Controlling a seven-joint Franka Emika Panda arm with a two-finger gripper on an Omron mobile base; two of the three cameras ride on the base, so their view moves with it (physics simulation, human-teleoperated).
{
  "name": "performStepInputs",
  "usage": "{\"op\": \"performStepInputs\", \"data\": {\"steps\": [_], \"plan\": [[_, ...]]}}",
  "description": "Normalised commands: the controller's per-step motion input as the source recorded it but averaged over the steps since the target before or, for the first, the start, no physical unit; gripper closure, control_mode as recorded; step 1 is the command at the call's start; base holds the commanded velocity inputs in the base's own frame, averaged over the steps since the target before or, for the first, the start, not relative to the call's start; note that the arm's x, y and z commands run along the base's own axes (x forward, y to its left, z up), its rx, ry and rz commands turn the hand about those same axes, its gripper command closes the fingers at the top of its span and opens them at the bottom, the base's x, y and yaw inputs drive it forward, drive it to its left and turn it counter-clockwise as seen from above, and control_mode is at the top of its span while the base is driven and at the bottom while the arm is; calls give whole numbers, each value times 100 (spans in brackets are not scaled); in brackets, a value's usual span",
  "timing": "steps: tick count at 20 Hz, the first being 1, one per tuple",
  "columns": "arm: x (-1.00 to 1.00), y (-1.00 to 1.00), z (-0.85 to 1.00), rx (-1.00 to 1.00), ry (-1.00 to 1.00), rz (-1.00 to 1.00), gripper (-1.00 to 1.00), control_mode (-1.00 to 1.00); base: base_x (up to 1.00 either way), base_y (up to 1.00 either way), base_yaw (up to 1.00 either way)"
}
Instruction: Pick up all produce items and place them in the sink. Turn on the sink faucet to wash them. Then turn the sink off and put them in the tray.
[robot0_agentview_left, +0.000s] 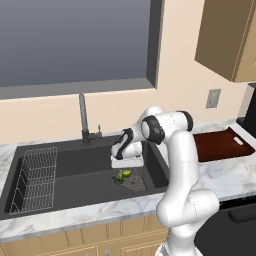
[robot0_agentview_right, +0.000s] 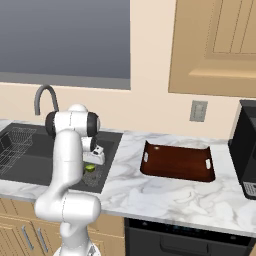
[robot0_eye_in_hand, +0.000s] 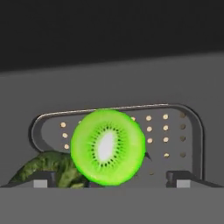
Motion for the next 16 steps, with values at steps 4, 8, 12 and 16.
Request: {"op": "performStepInputs", "data": {"steps": [4,8,12,16], "plan": [[-14,0,54,1,0,0,-100,-100,0,0,0],[-18,0,54,1,0,0,-100,-100,0,0,0],[-27,1,55,2,-2,0,-100,-100,0,0,0],[-33,7,49,2,0,0,-100,-100,0,0,0]]}}
